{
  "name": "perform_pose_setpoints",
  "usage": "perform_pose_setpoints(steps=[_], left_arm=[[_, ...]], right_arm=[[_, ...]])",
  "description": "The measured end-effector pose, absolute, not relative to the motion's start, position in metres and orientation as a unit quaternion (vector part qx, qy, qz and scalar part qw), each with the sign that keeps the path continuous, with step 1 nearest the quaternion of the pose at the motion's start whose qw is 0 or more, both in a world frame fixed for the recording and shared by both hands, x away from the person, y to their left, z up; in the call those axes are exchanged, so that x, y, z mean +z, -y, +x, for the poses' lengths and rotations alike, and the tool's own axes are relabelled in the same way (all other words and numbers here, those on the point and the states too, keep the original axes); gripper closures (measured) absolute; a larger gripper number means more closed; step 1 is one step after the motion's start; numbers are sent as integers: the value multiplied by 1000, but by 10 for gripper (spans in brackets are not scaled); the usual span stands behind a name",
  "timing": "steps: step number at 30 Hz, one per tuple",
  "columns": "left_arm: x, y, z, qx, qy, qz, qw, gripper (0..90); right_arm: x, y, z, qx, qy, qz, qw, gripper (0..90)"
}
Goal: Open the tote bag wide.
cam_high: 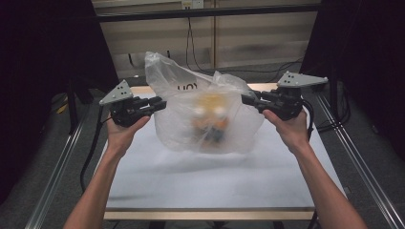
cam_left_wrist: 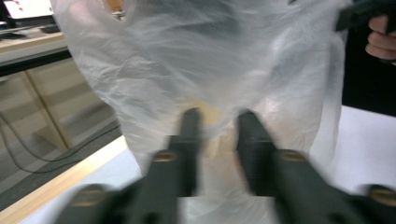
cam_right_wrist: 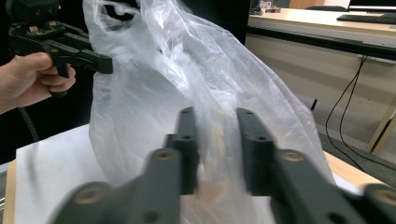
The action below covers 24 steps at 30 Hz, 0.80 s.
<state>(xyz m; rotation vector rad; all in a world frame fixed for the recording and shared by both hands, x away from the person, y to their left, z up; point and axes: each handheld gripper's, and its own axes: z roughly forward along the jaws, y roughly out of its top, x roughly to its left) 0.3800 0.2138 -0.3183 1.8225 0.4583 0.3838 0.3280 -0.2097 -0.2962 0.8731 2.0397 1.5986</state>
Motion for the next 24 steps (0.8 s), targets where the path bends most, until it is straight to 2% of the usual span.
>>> perform_pose_setpoints(steps=[1,3,8,24], left_arm=[[-320,-213,381,160,-192,781,573,869],[-325,-209,383,152,-192,787,565,900],[-337,-203,386,142,-193,798,553,900],[-376,-191,390,114,-198,814,534,900]], right_arm=[[-297,211,329,572,-732,311,199,833],[-300,213,332,572,-732,313,196,863],[-312,214,335,560,-737,325,192,889],[-362,228,335,554,-735,355,163,893]])
